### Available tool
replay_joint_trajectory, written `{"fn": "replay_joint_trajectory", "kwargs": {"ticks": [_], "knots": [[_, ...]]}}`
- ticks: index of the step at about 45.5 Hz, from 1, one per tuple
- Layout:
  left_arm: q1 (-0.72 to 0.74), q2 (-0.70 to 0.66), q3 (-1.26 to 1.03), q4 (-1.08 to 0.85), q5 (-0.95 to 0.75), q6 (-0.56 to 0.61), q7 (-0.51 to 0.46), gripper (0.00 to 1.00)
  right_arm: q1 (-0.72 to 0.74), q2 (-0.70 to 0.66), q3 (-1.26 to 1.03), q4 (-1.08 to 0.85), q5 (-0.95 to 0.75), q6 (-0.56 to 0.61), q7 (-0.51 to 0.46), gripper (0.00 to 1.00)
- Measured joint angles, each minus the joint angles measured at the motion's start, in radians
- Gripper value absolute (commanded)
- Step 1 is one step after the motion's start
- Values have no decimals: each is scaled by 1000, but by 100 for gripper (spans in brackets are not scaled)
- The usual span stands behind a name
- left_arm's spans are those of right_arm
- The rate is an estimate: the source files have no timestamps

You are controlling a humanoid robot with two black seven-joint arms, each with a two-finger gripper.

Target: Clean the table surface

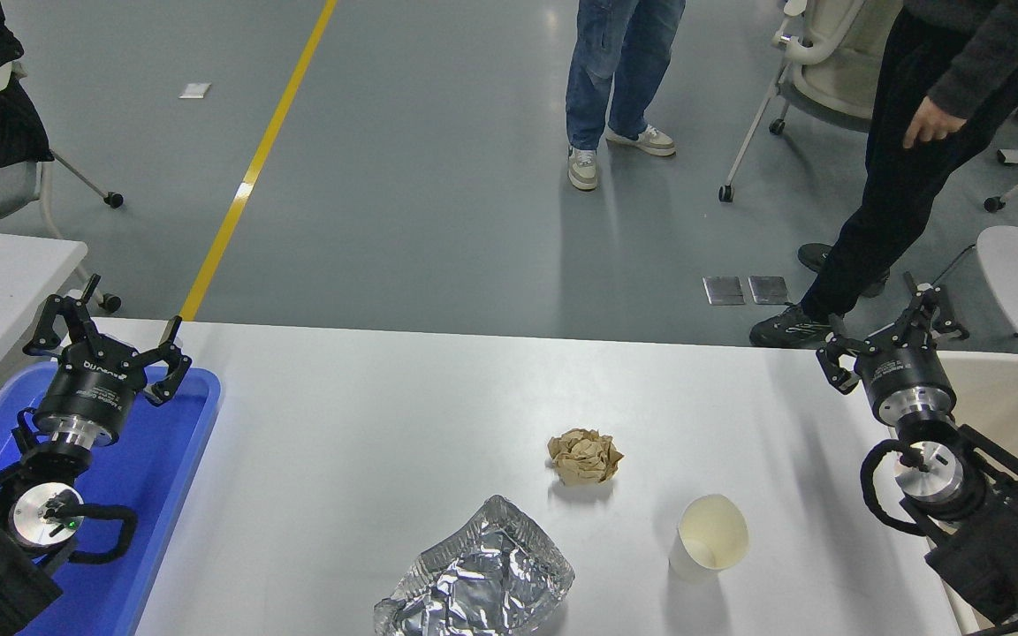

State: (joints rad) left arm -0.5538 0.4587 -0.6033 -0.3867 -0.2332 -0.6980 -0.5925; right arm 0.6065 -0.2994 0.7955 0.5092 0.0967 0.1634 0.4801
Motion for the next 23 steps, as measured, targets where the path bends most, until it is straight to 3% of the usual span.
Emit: {"fn": "replay_joint_trajectory", "kwargs": {"ticks": [23], "knots": [[0,1,6,-1,0,0,-1,100,0,-2,-1,2,-3,1,0,100]]}}
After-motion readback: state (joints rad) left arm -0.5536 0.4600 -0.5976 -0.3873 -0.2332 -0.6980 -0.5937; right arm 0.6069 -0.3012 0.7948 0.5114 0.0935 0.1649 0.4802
